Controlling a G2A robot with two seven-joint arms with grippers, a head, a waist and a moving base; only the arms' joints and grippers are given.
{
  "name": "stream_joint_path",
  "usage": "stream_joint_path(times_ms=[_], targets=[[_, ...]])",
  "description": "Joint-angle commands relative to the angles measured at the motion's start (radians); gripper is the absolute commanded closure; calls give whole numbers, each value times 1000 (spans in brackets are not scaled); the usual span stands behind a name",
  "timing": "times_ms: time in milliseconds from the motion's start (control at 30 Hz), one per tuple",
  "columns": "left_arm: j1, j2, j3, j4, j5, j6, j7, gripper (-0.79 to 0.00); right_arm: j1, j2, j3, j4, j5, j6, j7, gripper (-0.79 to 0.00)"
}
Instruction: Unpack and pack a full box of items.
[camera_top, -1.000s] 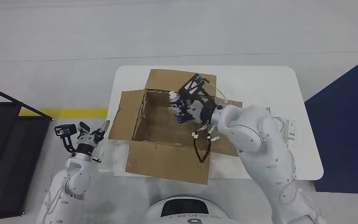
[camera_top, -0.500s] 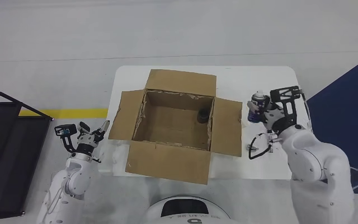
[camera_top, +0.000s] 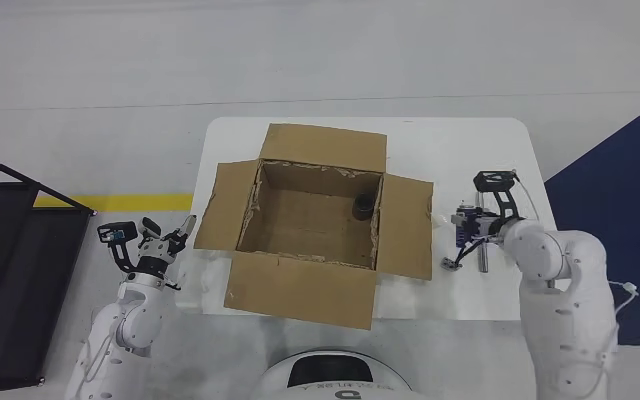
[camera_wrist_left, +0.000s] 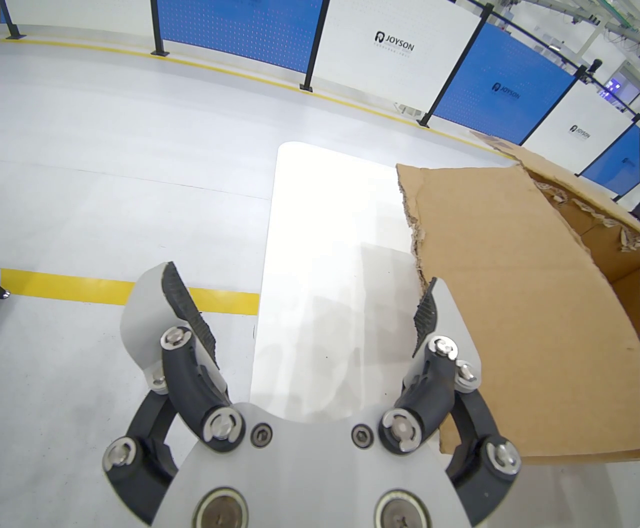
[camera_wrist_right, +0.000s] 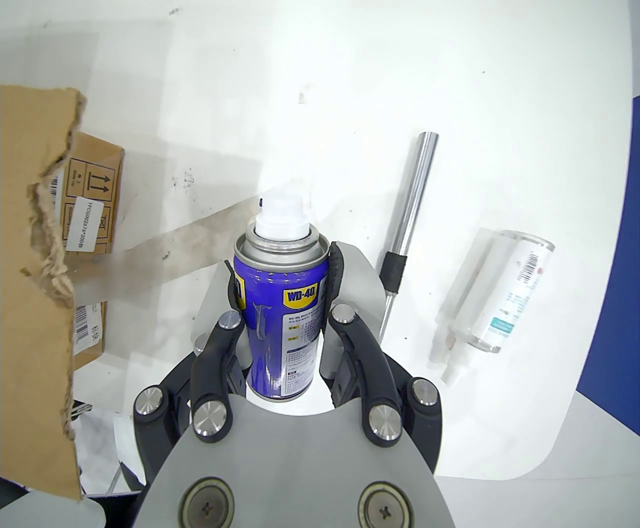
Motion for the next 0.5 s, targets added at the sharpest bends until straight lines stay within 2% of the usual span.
stream_joint_path(times_ms=[0, 133, 467], targets=[[0, 0, 0, 0, 0, 0, 0, -785, 31, 1, -18, 55, 8, -1, 12, 0], [0, 0, 0, 0, 0, 0, 0, -785, 85, 5, -44, 145, -13, 9, 31, 0], [0, 0, 0, 0, 0, 0, 0, -785, 160, 12, -83, 258, -3, 19, 44, 0]])
